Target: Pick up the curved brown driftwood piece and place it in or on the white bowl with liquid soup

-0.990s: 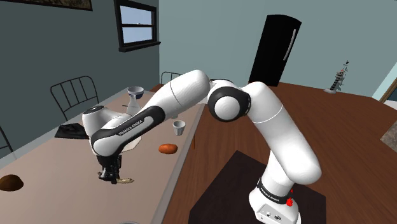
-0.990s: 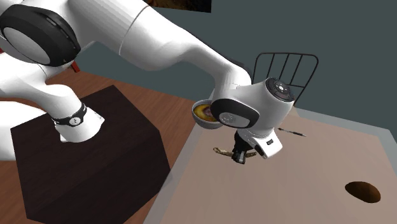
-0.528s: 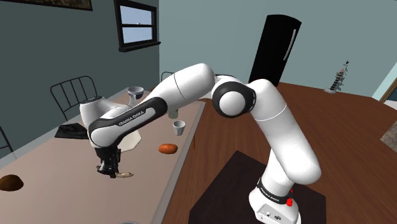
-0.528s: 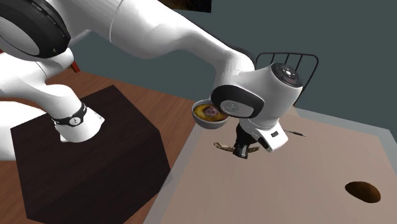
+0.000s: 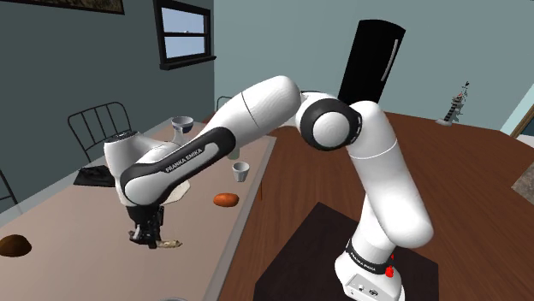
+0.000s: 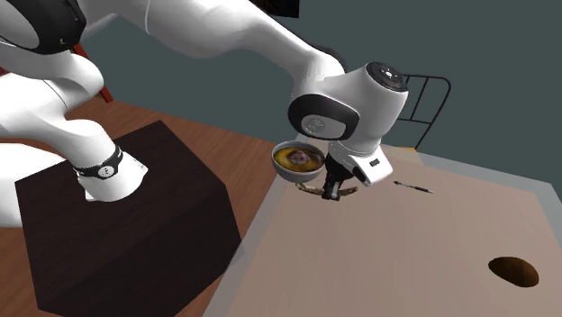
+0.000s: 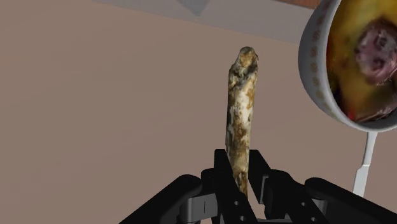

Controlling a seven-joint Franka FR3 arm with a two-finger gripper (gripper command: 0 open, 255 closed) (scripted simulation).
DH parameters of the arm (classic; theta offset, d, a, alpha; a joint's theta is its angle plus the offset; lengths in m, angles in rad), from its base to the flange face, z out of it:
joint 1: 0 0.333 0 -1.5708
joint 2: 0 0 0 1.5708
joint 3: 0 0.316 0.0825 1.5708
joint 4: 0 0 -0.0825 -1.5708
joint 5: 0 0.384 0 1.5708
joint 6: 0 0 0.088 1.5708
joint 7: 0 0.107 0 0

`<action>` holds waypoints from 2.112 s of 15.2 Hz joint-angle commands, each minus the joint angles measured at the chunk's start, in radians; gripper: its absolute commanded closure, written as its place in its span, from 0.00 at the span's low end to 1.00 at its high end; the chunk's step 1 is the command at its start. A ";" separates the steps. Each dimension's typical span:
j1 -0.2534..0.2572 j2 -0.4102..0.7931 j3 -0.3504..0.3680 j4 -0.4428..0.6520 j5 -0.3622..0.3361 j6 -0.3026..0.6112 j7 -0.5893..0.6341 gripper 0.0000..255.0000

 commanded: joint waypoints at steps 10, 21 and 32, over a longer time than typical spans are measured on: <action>0.130 -0.142 0.064 -0.267 0.017 0.139 0.198 1.00; 0.212 -0.123 0.086 -0.344 0.006 0.243 0.307 1.00; 0.223 -0.058 0.072 -0.341 -0.011 0.304 0.312 1.00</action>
